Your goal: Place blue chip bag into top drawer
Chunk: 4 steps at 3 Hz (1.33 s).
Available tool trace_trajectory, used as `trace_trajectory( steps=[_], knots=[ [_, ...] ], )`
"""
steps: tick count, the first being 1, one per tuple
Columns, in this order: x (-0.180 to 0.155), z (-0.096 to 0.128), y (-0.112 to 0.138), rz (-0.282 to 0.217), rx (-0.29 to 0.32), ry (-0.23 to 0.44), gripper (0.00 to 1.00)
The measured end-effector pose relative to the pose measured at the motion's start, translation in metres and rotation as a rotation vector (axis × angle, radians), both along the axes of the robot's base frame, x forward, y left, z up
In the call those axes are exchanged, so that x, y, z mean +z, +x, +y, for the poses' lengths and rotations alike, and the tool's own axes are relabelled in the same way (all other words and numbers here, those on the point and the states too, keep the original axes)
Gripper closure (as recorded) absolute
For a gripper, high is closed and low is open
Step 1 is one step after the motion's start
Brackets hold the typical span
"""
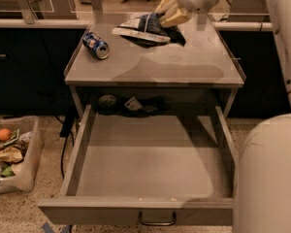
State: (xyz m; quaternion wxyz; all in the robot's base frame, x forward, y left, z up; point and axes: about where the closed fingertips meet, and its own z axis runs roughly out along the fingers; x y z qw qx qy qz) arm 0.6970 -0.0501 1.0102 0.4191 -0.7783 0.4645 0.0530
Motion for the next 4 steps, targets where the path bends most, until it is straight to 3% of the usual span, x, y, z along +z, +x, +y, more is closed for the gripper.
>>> trace_trajectory(
  steps=[1, 3, 4],
  knots=[
    [0.001, -0.024, -0.036, 0.036, 0.052, 0.04, 1.0],
    [0.005, -0.018, -0.047, 0.025, 0.066, 0.037, 1.0],
    [0.015, -0.028, -0.087, 0.063, 0.065, 0.056, 1.0]
  ],
)
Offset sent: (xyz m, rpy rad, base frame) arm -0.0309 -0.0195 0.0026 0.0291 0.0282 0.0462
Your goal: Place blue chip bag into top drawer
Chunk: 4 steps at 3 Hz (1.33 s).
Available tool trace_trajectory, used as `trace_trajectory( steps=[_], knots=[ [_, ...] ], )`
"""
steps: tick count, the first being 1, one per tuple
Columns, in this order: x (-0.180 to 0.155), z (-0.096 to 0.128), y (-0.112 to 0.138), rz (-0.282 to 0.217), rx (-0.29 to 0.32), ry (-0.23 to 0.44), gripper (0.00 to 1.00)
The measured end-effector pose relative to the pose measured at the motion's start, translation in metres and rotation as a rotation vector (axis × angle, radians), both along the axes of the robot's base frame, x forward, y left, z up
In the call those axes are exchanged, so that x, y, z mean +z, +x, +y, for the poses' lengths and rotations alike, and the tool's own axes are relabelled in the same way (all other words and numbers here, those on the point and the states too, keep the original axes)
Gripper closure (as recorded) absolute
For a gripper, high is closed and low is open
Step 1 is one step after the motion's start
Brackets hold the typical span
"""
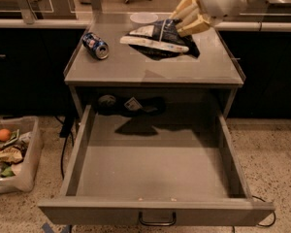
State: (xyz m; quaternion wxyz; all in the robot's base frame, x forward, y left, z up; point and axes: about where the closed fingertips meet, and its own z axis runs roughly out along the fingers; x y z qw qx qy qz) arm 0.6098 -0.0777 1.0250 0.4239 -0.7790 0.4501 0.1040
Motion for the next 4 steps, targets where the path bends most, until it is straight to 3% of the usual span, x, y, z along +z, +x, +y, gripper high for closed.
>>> trace_trajectory(
  steps=[1, 2, 4],
  knots=[
    [0.008, -0.011, -0.041, 0.047, -0.041, 0.033, 1.0],
    [-0.01, -0.022, -0.073, 0.056, -0.107, 0.042, 1.0],
    [-0.108, 0.003, -0.104, 0.192, -0.137, 0.044, 1.0]
  ],
)
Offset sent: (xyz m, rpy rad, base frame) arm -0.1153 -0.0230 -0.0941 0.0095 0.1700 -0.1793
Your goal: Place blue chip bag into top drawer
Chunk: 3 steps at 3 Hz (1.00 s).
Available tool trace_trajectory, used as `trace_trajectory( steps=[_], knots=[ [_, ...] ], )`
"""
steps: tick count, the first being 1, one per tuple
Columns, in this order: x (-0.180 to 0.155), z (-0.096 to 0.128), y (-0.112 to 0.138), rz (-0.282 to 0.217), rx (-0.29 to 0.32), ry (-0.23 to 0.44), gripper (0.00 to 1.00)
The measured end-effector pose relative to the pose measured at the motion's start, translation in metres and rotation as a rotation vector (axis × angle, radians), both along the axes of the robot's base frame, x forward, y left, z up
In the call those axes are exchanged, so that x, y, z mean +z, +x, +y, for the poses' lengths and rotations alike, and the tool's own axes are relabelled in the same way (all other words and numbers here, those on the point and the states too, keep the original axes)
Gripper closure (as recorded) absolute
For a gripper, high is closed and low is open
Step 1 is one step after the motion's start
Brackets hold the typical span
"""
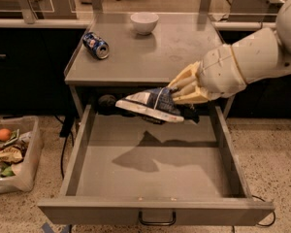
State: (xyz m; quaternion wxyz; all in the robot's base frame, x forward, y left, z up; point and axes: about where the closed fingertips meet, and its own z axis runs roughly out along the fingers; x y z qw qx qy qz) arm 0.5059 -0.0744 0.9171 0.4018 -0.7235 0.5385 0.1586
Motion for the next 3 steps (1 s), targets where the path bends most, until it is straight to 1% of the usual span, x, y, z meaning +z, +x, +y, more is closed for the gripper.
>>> trace_trajectory(
  steps=[1, 2, 3],
  knots=[
    [-0.009, 0.003, -0.004, 0.016, 0.007, -0.007, 1.0],
    [-0.032, 0.01, -0.011, 0.031, 0.004, 0.002, 1.0],
    [-0.084, 0.016, -0.028, 0.096, -0.043, 0.013, 1.0]
  ],
)
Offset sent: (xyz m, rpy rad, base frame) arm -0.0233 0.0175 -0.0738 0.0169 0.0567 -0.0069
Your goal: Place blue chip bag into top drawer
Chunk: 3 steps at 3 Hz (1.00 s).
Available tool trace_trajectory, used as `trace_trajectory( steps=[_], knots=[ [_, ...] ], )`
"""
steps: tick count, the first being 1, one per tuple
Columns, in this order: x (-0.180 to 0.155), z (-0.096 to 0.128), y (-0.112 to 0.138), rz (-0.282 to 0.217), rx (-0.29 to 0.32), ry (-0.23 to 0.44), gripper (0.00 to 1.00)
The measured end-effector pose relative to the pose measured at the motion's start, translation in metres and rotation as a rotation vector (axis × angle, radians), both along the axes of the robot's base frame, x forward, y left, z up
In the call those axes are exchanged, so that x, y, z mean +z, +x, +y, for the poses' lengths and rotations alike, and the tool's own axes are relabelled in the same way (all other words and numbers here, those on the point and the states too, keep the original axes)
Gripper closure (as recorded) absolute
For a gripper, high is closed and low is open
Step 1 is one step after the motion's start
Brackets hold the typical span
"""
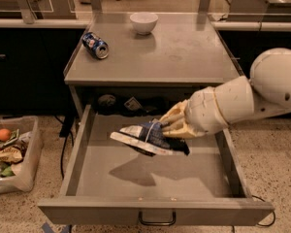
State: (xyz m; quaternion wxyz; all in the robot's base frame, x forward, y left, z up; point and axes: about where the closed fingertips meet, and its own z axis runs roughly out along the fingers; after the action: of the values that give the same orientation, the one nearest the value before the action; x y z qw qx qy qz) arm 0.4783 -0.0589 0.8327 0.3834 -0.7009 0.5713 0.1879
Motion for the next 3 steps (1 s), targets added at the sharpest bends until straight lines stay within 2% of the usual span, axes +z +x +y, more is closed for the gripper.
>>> trace_trajectory(
  steps=[1, 2, 3],
  knots=[
    [-0.059, 0.014, -0.019, 0.076, -0.031, -0.011, 1.0],
    [-0.059, 0.014, -0.019, 0.076, -0.032, -0.011, 1.0],
    [-0.072, 0.017, 0.003, 0.044, -0.064, -0.008, 1.0]
  ],
)
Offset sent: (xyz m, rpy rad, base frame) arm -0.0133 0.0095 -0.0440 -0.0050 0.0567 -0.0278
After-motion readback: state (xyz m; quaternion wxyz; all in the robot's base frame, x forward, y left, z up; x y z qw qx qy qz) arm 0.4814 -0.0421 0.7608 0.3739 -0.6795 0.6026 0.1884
